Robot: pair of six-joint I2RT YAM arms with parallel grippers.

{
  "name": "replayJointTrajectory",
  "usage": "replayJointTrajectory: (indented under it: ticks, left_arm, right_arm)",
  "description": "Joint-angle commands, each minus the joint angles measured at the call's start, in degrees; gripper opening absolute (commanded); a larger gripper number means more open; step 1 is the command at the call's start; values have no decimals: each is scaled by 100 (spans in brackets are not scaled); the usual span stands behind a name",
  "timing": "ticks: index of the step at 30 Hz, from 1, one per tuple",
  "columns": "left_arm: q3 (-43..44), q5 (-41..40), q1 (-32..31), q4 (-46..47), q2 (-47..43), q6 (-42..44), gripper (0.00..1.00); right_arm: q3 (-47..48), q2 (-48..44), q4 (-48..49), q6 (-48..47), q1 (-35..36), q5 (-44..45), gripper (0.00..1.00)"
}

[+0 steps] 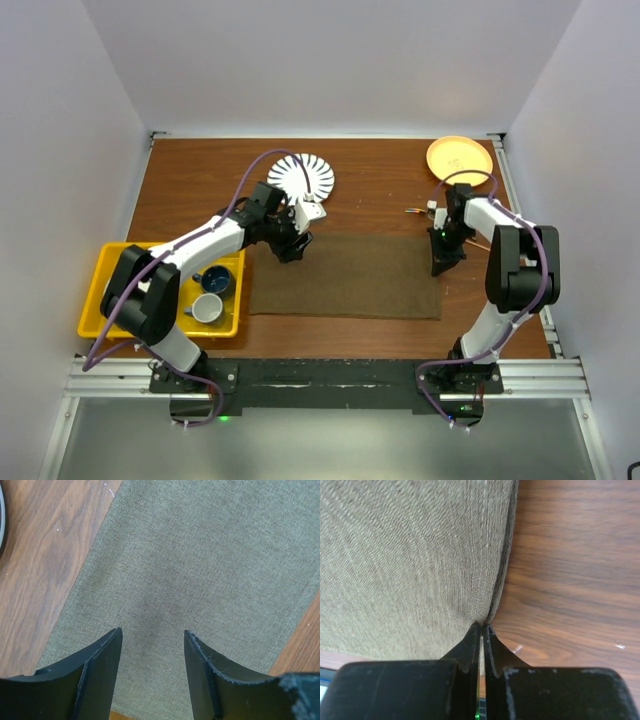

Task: Fold the napkin into a case and place the utensils inside
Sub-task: Pick up the rectangle-folded napkin from the center of the board, then fold the rectangle-folded napkin at the center of the board.

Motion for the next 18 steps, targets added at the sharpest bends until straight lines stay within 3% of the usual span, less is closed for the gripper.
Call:
replayJointTrajectory:
  ticks: [1,7,12,18]
  left_arm:
    - [3,-22,-8,235,-56,-120,58]
    - [-24,-75,10,261,-126,-155,61]
    - [28,21,168,244,-117,-321,63]
    - [292,828,888,-19,-21,-638,68]
  right_arm:
    - [632,-322,-340,-301,-212,382,0]
    - [1108,-692,-868,-706,-406,261,0]
    - [1214,-876,-1036,-671,-266,-1038,0]
    - [1206,-1026,-773,-294,612,-2558,0]
